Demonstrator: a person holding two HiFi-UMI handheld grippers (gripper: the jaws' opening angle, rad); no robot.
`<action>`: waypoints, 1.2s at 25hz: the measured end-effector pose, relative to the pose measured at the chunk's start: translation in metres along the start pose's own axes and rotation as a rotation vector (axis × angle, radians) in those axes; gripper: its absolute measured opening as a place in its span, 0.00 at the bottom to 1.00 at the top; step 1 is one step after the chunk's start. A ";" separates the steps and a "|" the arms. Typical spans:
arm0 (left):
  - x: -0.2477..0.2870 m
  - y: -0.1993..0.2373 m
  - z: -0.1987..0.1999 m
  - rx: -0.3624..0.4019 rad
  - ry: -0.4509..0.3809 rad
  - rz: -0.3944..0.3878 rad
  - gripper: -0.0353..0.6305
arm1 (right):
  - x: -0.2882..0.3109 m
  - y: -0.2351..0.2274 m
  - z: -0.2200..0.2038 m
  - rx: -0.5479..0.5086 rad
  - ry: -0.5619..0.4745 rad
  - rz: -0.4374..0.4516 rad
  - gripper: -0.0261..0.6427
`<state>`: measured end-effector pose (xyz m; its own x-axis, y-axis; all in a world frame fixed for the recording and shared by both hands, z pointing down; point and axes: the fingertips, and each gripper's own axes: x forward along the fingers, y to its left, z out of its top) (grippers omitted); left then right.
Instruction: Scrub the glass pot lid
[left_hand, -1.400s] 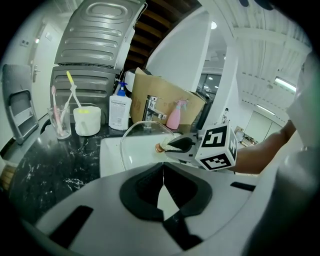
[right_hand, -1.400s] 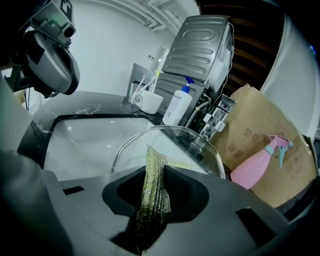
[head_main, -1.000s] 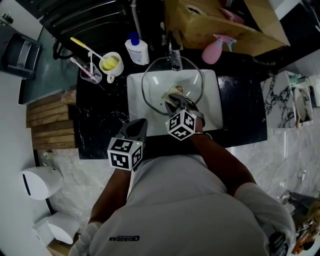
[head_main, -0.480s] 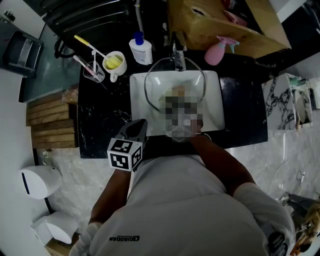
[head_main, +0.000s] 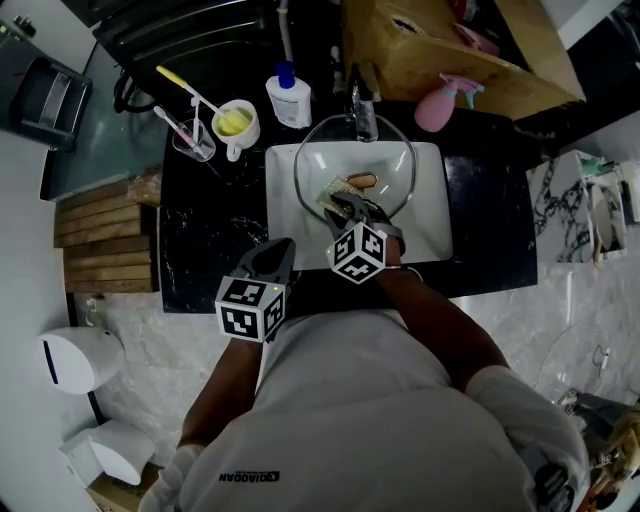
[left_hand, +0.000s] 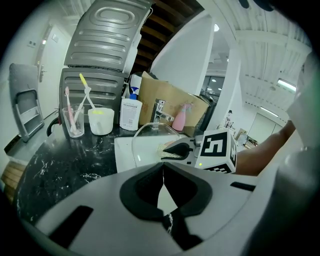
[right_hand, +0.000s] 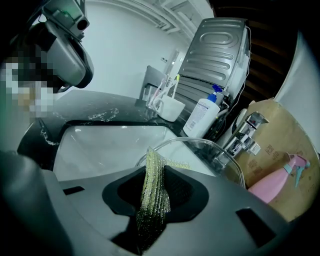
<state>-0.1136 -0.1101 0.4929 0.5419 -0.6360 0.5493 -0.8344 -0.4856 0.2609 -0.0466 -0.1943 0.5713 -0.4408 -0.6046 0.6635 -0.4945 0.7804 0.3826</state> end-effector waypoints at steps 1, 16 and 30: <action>0.000 0.000 0.000 0.000 0.000 0.000 0.08 | -0.001 0.000 0.002 -0.001 -0.006 0.000 0.22; 0.017 -0.018 0.007 0.018 -0.001 -0.003 0.08 | -0.048 -0.012 0.009 0.029 -0.112 0.025 0.18; 0.040 -0.037 0.027 -0.004 -0.006 0.017 0.08 | -0.071 -0.137 -0.025 -0.024 -0.114 -0.118 0.18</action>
<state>-0.0582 -0.1339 0.4835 0.5284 -0.6477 0.5489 -0.8437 -0.4724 0.2549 0.0707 -0.2545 0.4880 -0.4638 -0.7052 0.5363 -0.5302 0.7059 0.4697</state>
